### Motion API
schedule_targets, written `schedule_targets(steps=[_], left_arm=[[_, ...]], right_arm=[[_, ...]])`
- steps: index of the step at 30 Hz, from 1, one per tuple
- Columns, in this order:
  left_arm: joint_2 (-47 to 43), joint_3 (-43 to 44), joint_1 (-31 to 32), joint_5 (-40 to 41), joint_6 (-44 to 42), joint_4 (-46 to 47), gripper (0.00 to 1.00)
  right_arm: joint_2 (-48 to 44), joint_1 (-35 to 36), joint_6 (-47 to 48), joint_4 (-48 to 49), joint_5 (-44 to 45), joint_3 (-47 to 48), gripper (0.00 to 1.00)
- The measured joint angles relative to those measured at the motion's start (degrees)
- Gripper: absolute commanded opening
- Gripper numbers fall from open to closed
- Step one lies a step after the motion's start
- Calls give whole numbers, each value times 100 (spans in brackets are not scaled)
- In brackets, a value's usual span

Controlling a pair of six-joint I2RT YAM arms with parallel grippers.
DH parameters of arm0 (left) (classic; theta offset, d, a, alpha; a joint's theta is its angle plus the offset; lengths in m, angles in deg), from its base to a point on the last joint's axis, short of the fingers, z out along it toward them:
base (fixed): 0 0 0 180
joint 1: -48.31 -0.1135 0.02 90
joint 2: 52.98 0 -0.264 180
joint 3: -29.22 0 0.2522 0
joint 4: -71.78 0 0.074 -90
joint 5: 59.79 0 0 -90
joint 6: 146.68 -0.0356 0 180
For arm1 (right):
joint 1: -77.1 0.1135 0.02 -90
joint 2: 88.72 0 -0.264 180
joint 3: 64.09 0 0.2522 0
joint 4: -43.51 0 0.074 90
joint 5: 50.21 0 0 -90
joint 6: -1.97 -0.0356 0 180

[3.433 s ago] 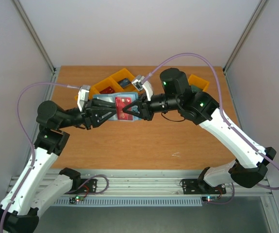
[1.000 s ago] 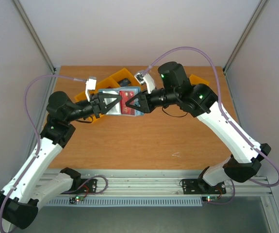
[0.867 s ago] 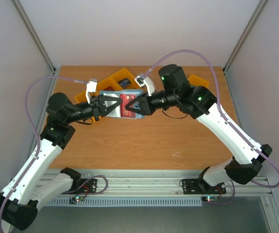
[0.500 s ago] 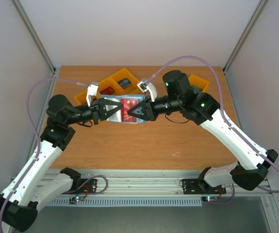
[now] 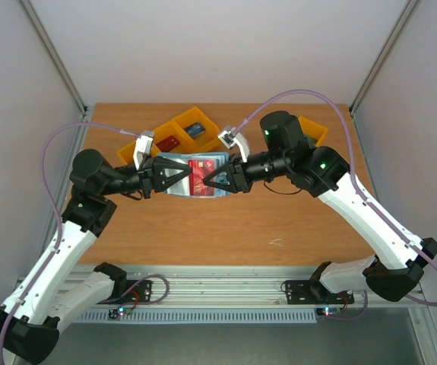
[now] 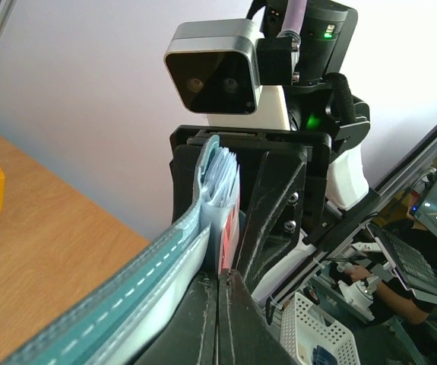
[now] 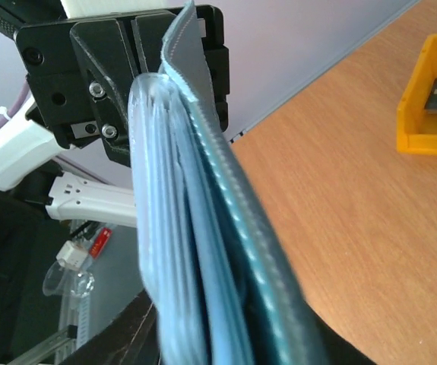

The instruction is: Take the credit cards out of the card holder

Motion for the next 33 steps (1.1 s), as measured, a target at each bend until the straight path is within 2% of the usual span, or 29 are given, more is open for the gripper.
schedule_targets(steps=[8,11,12,20,23,24,25,26,27,33], left_arm=[[-90,0,0,-92,0,50,0],[-118,0,0,-101,0,52,0],[-122,0,0,-107,-2,52,0],[-122,-72,-39,-109,-28,42,0],[-122,-81,-44,-116,-37,20,0],[-122,-81,-44,-116,-44,20,3],[-122,-81,-44,-116,-46,15,17],[-122,-81,-42,-116,-48,4,25],[-122,-81,-42,-116,-90,-4,28],[-190,-81,15,-79,-411,-334,24]], right_arm=[[2,-46,-111,68,-173,0,42],[2,-50,-116,98,-177,0,43],[-2,-52,-109,96,-168,0,41],[-107,-57,-24,0,-162,0,3],[-133,-48,-7,-15,-229,0,1],[-138,-48,0,-28,-240,0,1],[-138,-48,2,-35,-245,0,1],[-138,-48,-2,-39,-247,0,1],[-138,-48,-7,-37,-249,0,1],[-90,-94,-109,-37,-219,0,1]])
